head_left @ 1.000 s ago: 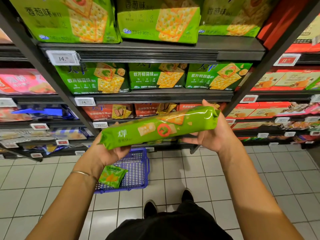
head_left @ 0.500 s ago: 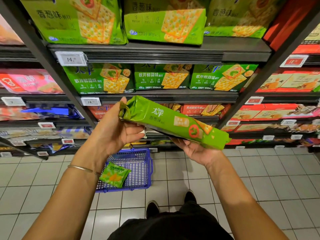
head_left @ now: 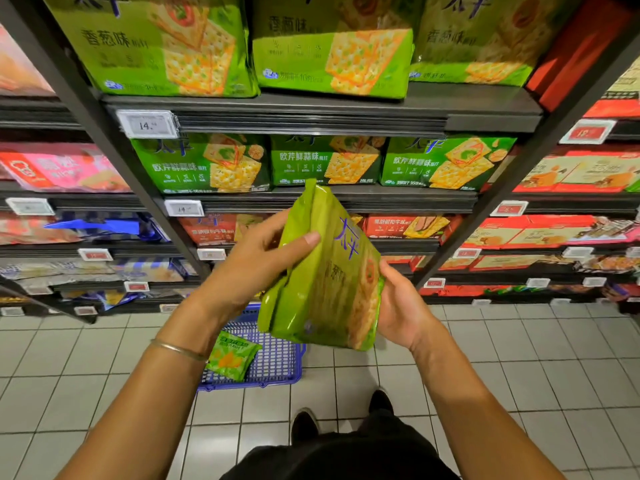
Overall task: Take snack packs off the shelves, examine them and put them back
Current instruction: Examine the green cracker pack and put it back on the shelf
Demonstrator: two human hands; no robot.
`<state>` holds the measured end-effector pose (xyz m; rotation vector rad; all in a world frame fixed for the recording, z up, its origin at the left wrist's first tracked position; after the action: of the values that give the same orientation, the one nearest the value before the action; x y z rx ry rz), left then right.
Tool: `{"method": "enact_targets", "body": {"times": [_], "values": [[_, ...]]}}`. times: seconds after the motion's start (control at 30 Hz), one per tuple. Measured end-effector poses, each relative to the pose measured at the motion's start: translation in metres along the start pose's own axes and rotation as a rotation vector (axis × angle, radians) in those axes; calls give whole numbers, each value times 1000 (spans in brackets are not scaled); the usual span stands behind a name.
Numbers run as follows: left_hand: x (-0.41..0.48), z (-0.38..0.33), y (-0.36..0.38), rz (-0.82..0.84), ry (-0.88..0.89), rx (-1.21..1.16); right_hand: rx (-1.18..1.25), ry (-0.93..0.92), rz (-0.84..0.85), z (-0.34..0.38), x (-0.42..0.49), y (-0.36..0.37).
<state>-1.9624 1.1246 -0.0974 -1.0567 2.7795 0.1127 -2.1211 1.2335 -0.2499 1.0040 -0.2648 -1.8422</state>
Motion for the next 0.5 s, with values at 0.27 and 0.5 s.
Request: {"method": "enact_targets", "body": {"times": [0.27,0.5], "values": [[-21,26,16,219,132,181,92,-308,-161,46,2,-22],[-10,30,-9,10,160,7,-18,-397,-158,63,-3,-13]]}}
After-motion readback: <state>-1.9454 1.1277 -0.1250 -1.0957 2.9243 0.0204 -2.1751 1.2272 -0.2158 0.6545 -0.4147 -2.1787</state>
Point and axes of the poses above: each hand's wrist, its own x-axis towards the middle knuckle, its own y-axis out of the palm, z = x × y, the point moved 8 cm from there along x, towards the middle knuckle, and after that the axes turned 6 degrees about -y, right-handed, at the moved point
